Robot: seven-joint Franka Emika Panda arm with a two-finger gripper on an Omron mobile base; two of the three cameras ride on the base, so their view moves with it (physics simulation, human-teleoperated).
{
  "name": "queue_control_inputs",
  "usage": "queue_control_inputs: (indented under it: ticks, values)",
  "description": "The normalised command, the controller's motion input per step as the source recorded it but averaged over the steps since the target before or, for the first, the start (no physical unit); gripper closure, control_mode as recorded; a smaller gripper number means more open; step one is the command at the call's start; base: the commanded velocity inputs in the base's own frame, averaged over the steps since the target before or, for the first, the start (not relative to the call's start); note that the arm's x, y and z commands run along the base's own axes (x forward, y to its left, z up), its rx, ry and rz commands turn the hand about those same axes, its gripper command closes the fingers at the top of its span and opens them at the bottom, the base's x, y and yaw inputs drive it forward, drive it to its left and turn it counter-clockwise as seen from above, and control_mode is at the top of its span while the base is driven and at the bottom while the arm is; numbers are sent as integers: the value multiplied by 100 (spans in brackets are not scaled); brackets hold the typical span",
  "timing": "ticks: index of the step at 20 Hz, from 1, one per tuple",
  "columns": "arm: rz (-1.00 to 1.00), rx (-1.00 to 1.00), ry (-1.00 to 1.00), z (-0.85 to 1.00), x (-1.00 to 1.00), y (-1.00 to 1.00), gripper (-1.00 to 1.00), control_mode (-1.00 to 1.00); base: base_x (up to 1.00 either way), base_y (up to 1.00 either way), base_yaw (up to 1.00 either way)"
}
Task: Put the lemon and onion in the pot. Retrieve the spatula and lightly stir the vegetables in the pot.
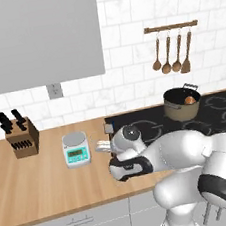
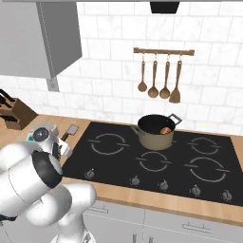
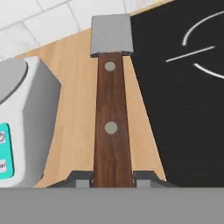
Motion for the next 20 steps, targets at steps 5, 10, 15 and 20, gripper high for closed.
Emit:
queue_control_inputs:
  ticks: [5, 10, 15, 20]
  values:
    - [-34, 21, 0, 100, -11, -59, 100, -100, 0, 0, 0]
    - [-40, 14, 6, 100, -1, -50, 100, -100, 0, 0, 0]
    - [-30, 21, 17, 100, -29, -77, 100, -100, 0, 0, 0]
    - [-6, 34, 27, 100, -28, -50, 100, -100, 0, 0, 0]
